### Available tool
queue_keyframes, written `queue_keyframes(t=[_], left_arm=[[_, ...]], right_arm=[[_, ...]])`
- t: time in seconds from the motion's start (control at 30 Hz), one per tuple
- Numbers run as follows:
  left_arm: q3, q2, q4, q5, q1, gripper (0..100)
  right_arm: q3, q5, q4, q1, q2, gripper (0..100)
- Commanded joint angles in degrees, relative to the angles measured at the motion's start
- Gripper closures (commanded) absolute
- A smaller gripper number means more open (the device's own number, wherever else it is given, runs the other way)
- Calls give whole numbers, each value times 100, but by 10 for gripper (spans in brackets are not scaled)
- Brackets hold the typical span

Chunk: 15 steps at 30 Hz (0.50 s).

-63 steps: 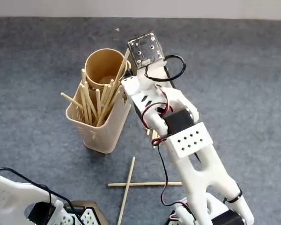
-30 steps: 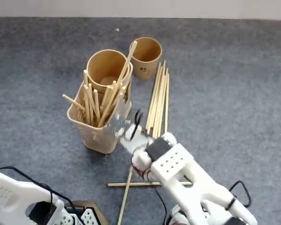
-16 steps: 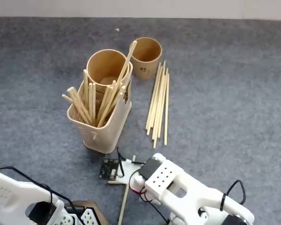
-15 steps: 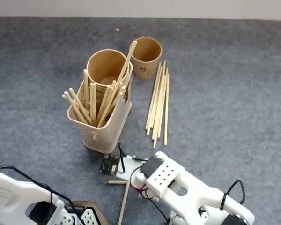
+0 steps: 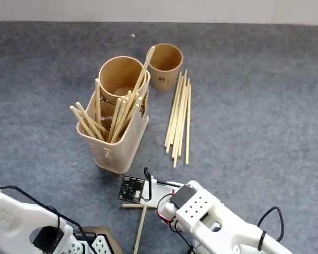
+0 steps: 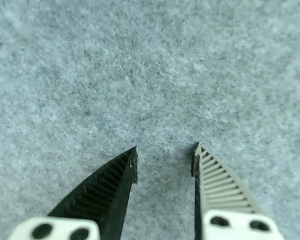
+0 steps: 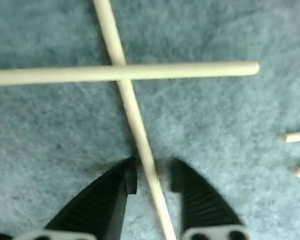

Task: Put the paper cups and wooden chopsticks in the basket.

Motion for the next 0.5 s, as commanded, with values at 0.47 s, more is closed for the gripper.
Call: queue_keyframes(t=[0.47], left_arm=[[48,-22,9,-18,180,789]], right_arm=[[-2273,-2716,57,3002,-13,992]])
